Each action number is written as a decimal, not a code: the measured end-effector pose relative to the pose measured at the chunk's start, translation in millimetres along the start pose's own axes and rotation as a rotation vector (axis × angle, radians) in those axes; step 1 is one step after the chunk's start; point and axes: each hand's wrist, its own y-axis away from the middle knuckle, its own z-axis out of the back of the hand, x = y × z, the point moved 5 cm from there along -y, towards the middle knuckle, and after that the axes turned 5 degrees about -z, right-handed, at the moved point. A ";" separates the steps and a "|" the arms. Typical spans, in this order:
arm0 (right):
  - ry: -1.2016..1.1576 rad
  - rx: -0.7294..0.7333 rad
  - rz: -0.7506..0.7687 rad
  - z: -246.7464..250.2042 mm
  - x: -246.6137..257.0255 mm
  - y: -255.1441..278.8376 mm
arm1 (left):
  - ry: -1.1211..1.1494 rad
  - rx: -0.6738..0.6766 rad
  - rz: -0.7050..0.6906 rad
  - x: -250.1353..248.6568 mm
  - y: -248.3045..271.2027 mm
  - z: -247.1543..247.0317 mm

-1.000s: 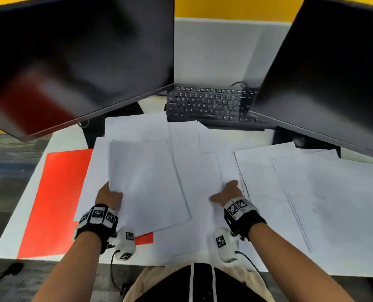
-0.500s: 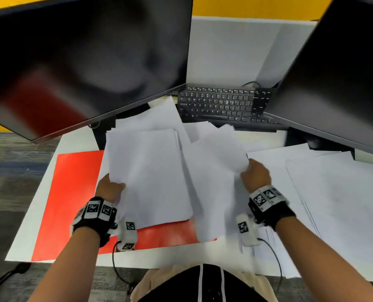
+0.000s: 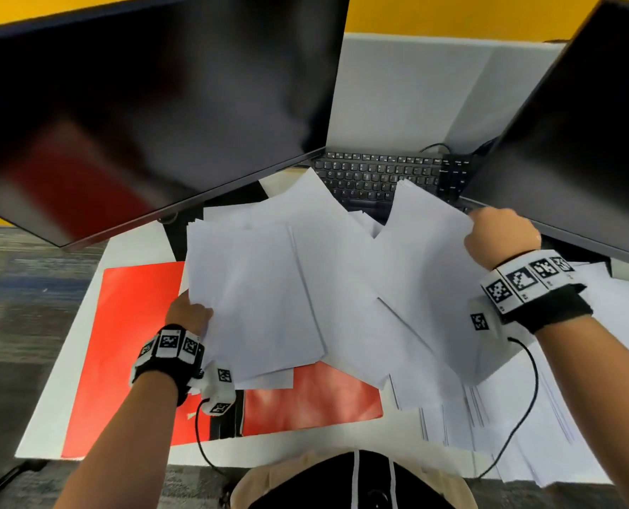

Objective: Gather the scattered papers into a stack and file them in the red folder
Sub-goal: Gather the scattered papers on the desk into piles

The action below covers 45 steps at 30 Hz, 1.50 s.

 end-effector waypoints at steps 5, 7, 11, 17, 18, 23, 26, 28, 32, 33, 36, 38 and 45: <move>0.057 -0.190 -0.040 41.1 4.2 4.2 | -0.035 0.003 -0.011 -5.6 -2.9 -14.4; 0.021 -0.293 -0.052 62.2 4.4 8.1 | -0.007 -0.007 -0.005 -6.8 -0.1 -16.0; -0.260 -0.520 -0.026 103.1 5.5 19.6 | 0.006 -0.003 -0.007 -9.7 6.0 -15.0; -0.555 -0.098 -0.017 45.2 28.8 -27.4 | 0.148 -0.060 0.005 -2.8 21.2 6.5; -0.549 -0.003 -0.013 20.6 37.7 -36.8 | 0.184 -0.097 0.019 1.5 23.6 13.3; -0.531 0.286 -0.019 -77.5 81.0 -59.4 | 0.368 -0.124 0.107 16.6 21.0 28.2; -0.527 0.339 -0.016 -104.2 101.1 -66.1 | 0.348 -0.117 0.130 18.0 13.4 28.2; -0.535 0.377 -0.018 -114.3 112.6 -70.9 | 0.282 -0.129 0.126 19.2 6.1 27.6; -0.506 0.452 -0.050 -127.9 127.8 -73.7 | 0.166 -0.108 0.162 29.3 -6.4 21.2; -0.502 0.466 -0.066 -125.7 129.1 -70.2 | 0.146 -0.108 0.157 31.2 -9.1 19.4; -0.534 0.519 -0.100 -125.5 125.8 -65.6 | 0.134 -0.103 0.118 38.2 -16.9 15.1; -0.566 0.509 -0.092 -125.5 120.9 -66.7 | 0.132 -0.103 0.127 41.1 -17.8 15.3; -0.547 0.336 0.051 -110.7 114.2 -45.4 | 0.153 -0.098 0.108 41.5 -17.5 13.4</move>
